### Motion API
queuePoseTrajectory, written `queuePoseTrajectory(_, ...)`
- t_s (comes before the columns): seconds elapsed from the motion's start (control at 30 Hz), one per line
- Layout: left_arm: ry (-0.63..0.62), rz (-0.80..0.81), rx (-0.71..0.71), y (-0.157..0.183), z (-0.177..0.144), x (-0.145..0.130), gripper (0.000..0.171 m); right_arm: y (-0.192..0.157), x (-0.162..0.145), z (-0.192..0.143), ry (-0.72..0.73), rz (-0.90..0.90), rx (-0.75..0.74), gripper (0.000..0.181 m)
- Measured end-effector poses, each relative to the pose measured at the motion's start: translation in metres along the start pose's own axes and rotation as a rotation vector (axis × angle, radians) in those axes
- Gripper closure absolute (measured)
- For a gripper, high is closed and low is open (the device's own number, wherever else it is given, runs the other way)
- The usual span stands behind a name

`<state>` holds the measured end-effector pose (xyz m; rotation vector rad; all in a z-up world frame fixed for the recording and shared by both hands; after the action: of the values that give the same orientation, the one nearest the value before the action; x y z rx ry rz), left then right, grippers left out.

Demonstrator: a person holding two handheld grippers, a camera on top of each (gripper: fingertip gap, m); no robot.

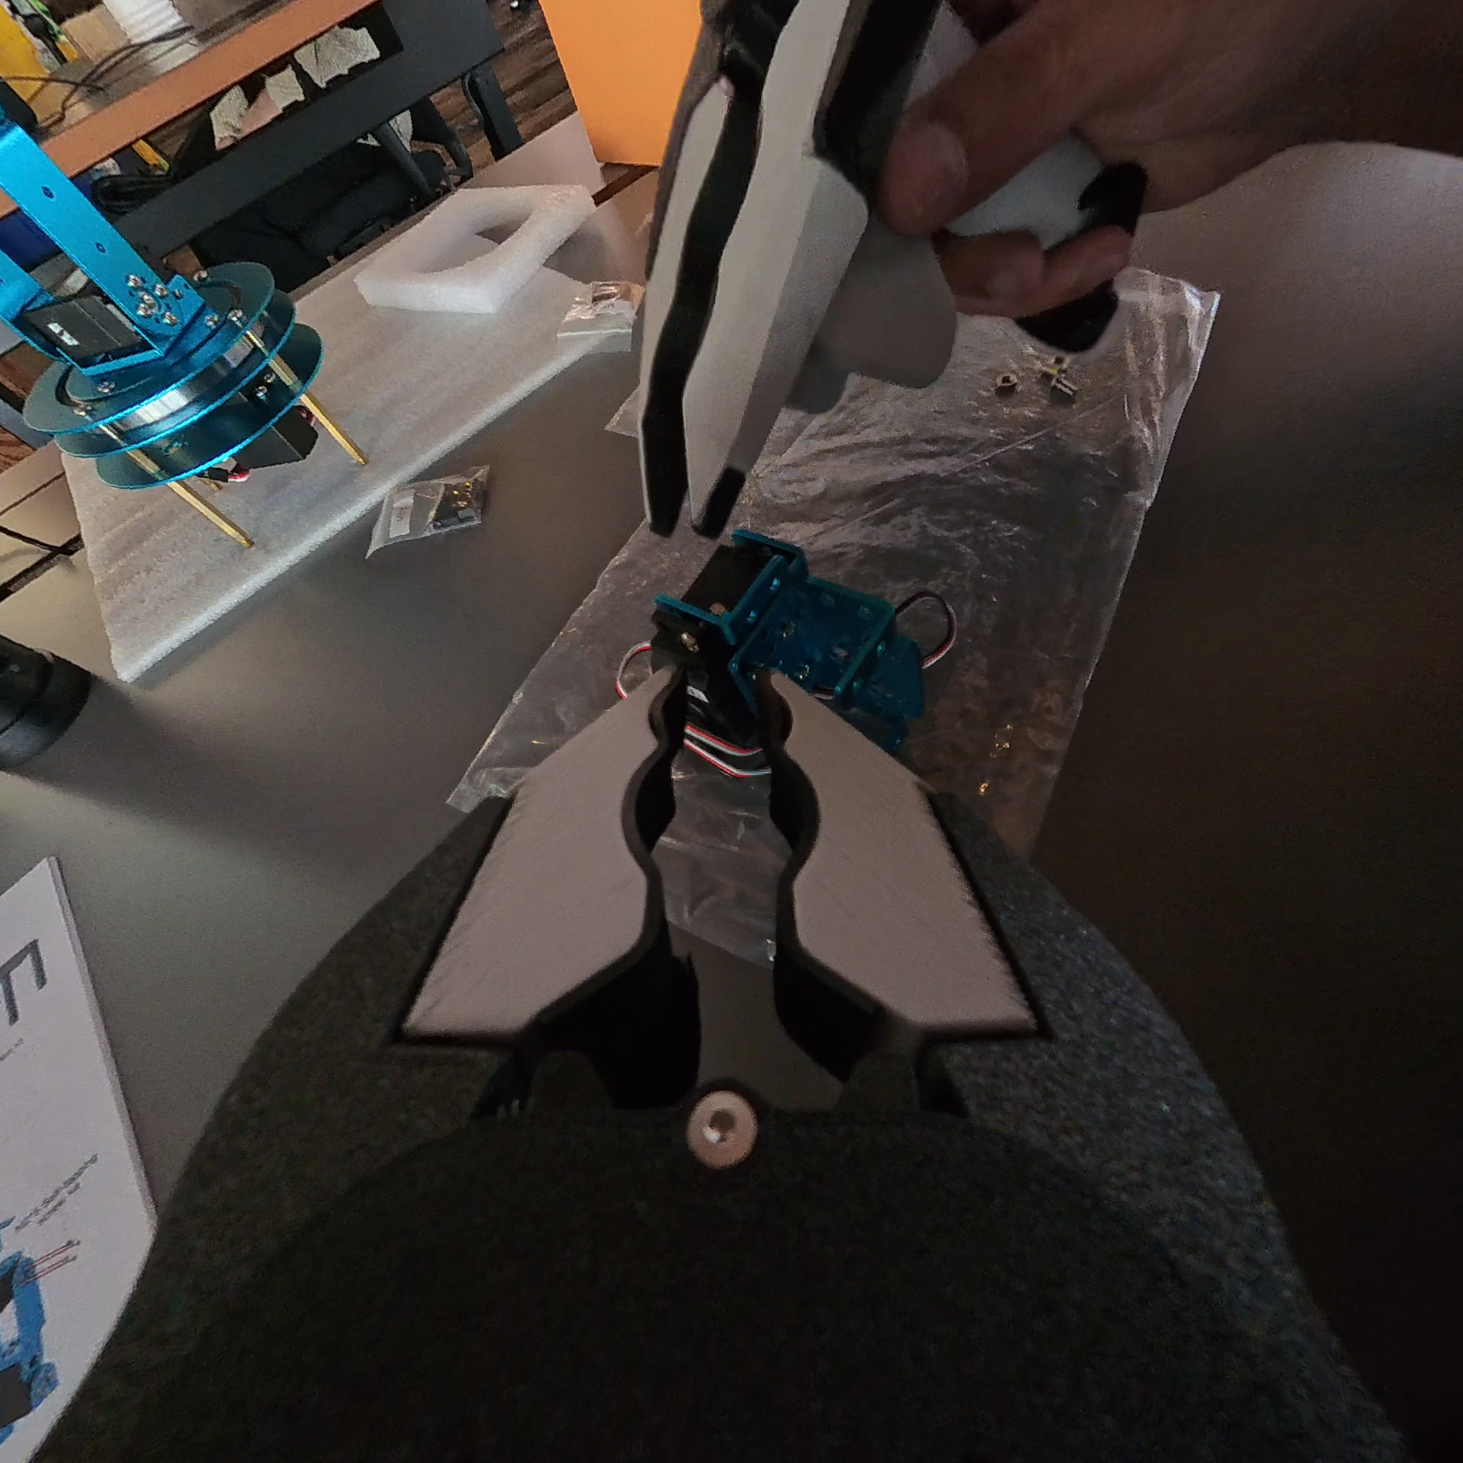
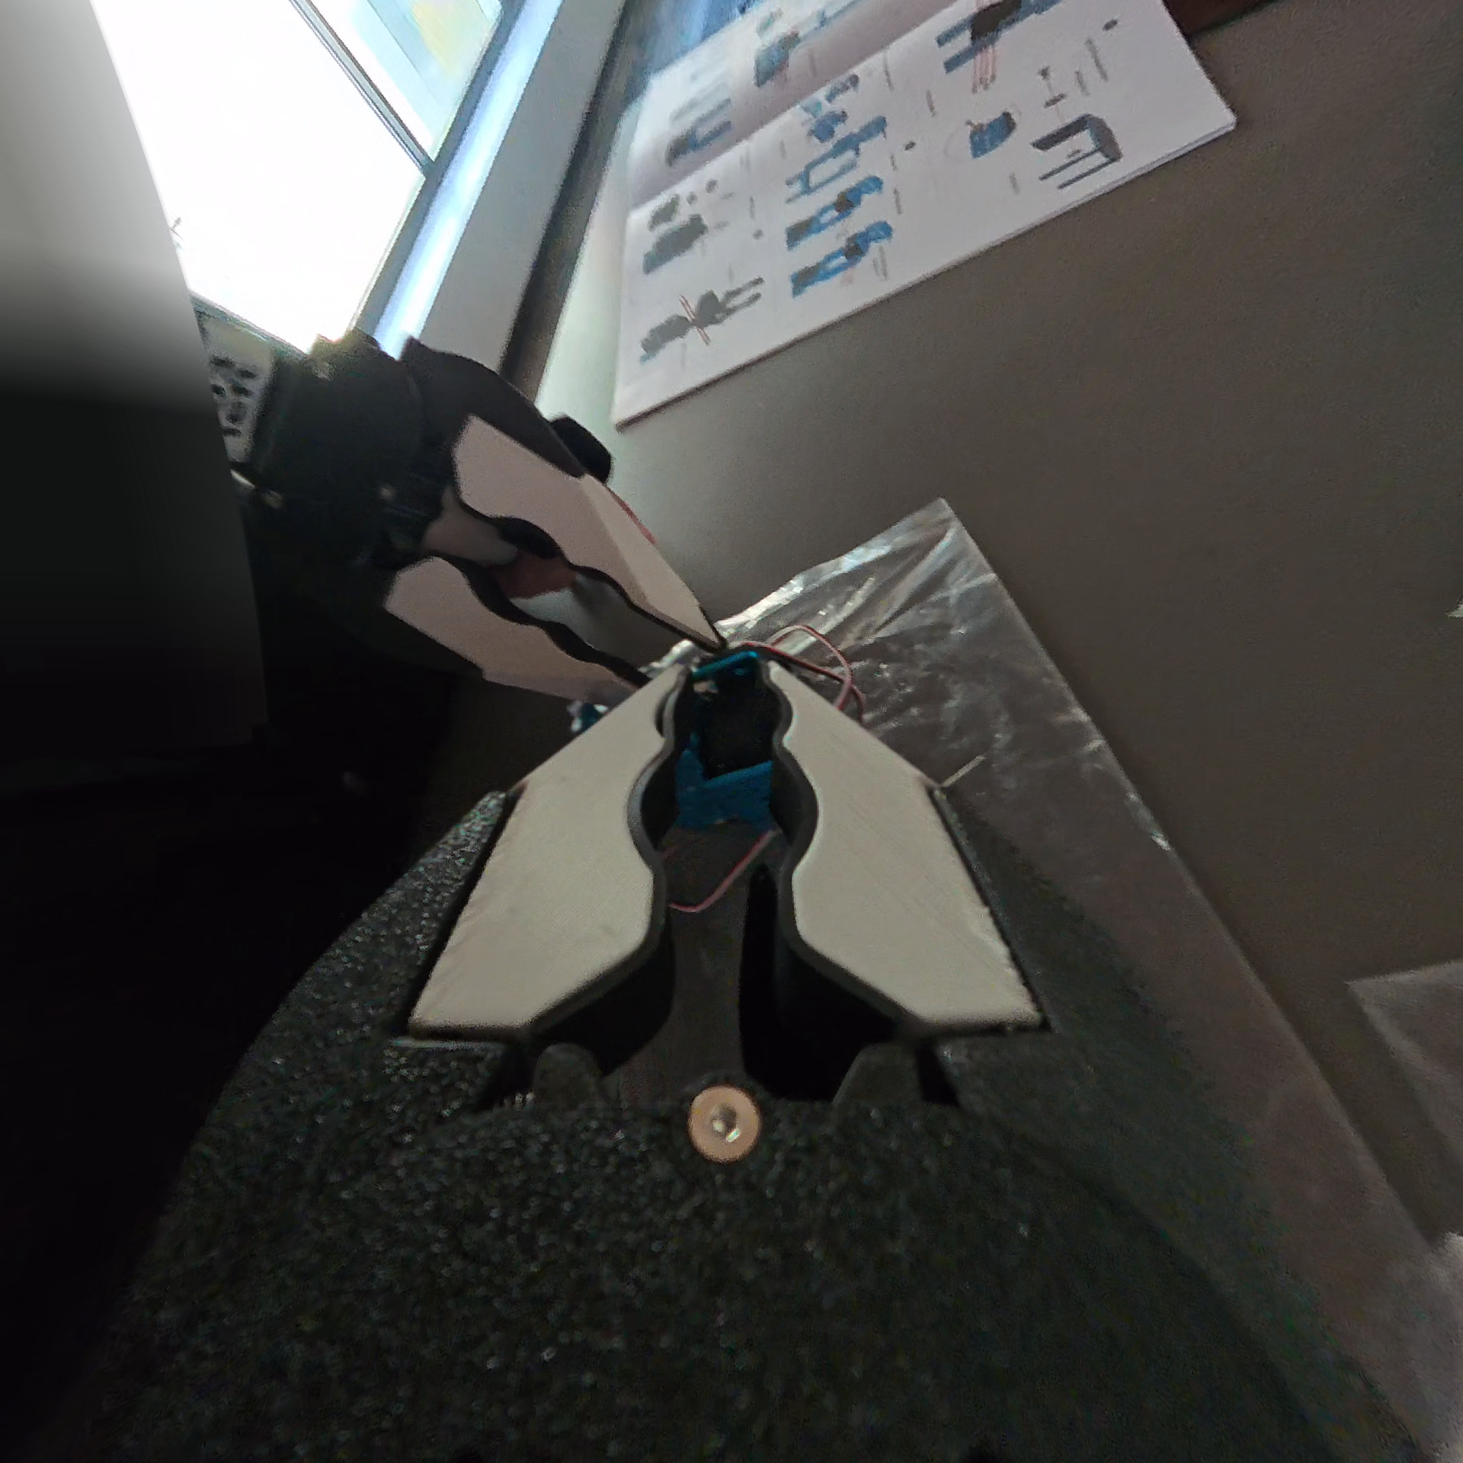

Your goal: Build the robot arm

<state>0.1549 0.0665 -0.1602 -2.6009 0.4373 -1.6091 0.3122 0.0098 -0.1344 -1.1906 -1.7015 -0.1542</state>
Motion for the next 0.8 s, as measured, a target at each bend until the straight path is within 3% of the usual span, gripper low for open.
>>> queuePoseTrajectory(0.3,-0.01,-0.002,0.002,0.003,0.002,0.004,0.151,0.009,-0.005,0.007,-0.096,-0.006,0.073,0.157)
queuePoseTrajectory(0.8,0.011,0.039,0.014,0.007,0.003,0.003,0.155,0.01,-0.008,0.013,-0.093,0.053,0.128,0.161)
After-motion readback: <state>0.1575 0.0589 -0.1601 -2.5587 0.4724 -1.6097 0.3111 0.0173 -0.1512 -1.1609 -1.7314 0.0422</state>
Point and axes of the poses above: each gripper's, where its closed fingertips meet, z out along the fingers, x out of its top, y = z × x across the jaws, the point moved 9 cm from there along -z, back along the fingers, and after that the axes turned 3 degrees about -z, right-handed, at the moved point
